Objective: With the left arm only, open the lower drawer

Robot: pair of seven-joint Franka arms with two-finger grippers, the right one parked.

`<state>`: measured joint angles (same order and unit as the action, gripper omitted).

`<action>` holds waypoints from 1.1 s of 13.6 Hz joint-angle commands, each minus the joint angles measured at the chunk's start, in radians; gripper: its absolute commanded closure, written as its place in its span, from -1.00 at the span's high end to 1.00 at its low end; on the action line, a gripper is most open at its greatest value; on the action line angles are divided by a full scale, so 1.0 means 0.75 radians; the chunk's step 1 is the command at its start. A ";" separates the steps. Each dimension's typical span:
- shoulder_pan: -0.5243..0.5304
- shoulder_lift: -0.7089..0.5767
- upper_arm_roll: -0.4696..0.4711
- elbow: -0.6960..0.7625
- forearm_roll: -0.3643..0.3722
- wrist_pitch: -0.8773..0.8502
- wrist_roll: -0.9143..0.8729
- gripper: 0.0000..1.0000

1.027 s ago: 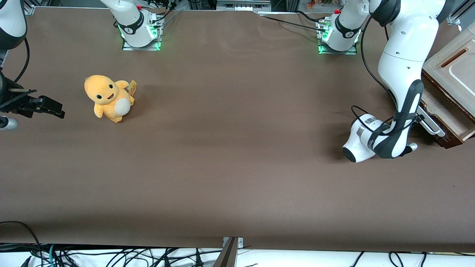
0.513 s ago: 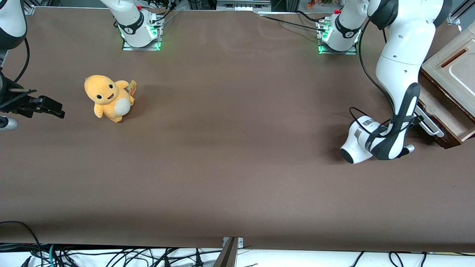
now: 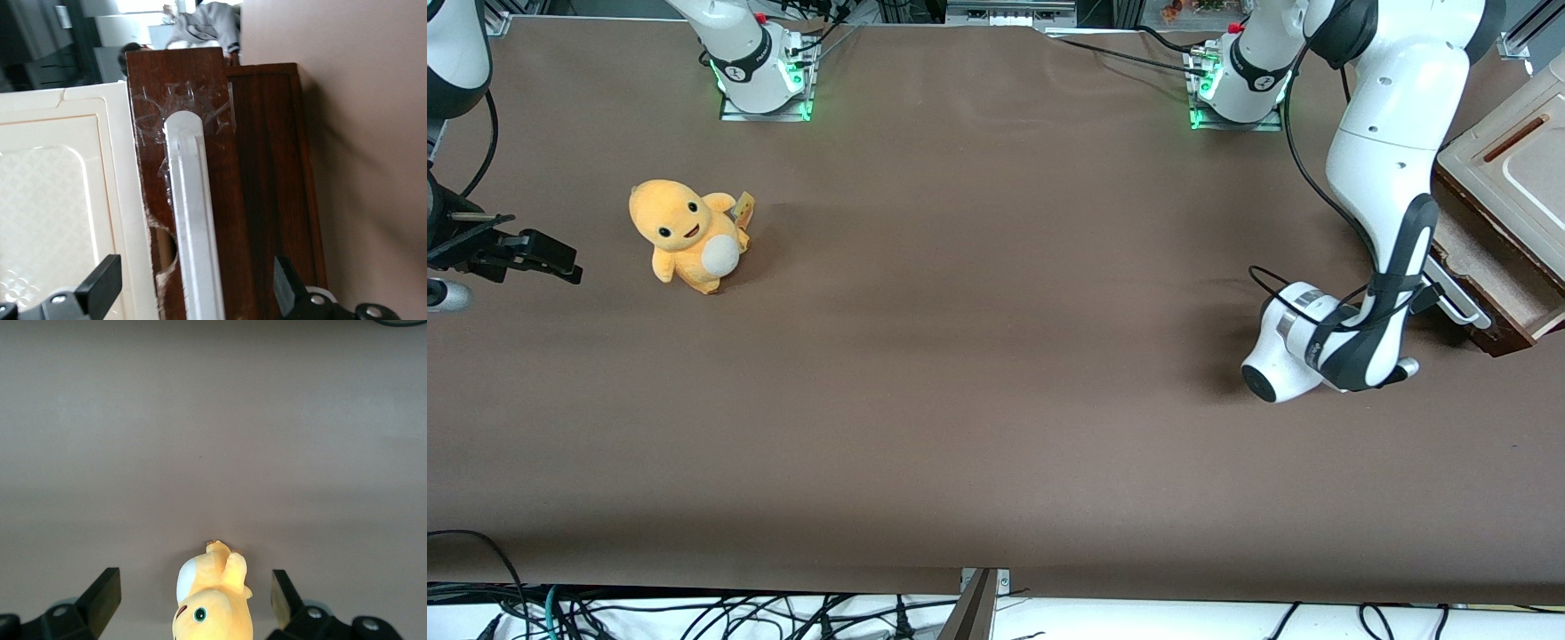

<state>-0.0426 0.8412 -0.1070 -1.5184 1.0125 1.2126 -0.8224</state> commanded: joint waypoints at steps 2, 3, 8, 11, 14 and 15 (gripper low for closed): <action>-0.027 -0.046 0.002 0.189 -0.218 -0.075 0.290 1.00; -0.033 -0.064 0.002 0.232 -0.298 -0.089 0.301 1.00; -0.035 -0.225 -0.011 0.323 -0.617 -0.140 0.520 1.00; -0.029 -0.289 -0.074 0.443 -0.793 -0.140 0.626 1.00; -0.039 -0.330 -0.103 0.562 -0.932 -0.138 0.653 1.00; -0.027 -0.360 -0.101 0.570 -1.014 -0.140 0.669 1.00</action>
<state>-0.0773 0.6016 -0.1811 -1.1331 0.3380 1.1188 -0.3652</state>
